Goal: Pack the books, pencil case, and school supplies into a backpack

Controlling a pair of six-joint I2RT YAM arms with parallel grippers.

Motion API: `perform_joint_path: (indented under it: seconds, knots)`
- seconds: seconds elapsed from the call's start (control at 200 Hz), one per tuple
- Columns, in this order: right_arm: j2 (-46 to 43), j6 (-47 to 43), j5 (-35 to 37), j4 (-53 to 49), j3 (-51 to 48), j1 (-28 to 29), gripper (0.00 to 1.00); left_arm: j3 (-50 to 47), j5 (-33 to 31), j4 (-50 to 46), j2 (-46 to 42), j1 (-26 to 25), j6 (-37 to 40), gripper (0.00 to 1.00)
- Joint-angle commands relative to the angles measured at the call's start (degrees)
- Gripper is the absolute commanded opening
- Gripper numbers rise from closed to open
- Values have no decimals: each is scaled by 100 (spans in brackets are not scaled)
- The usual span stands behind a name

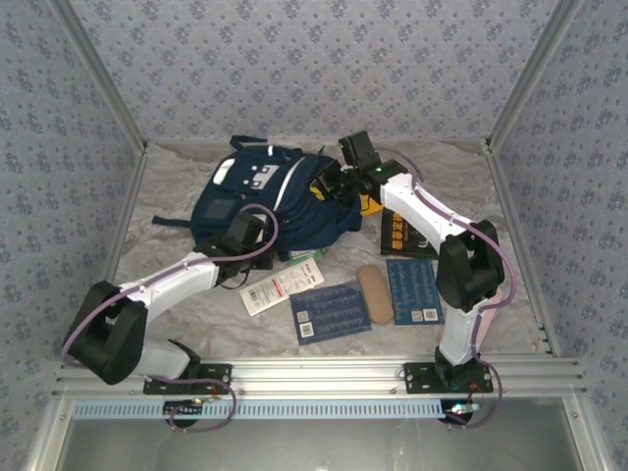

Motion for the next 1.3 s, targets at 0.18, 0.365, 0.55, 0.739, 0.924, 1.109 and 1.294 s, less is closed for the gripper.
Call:
perform_joint_path:
  seconds: [0.18, 0.365, 0.55, 0.739, 0.924, 1.109, 1.294]
  knots:
    - [-204, -203, 106, -24, -115, 269, 0, 132, 721, 215, -414, -115, -430, 4]
    - [-204, -384, 356, -111, -136, 409, 0, 339, 1168, 169, -357, -167, -738, 5]
    - [-204, -494, 564, -15, -255, 625, 0, 842, 1534, -10, -130, -246, -1032, 5]
    - [-208, -623, 679, -82, -278, 847, 0, 1221, 1959, 6, 159, -257, -1457, 5]
    - [-630, -1185, 791, -272, -582, 681, 25, 1239, 2271, -47, 202, -257, -1825, 4]
    - [-1583, -2214, 829, 202, -1351, 390, 55, 1154, 2582, -83, 204, -176, -2166, 0]
    - [-2450, -3715, 1446, 242, -1870, 332, 49, 1120, 3009, -42, 401, 42, -2676, 0]
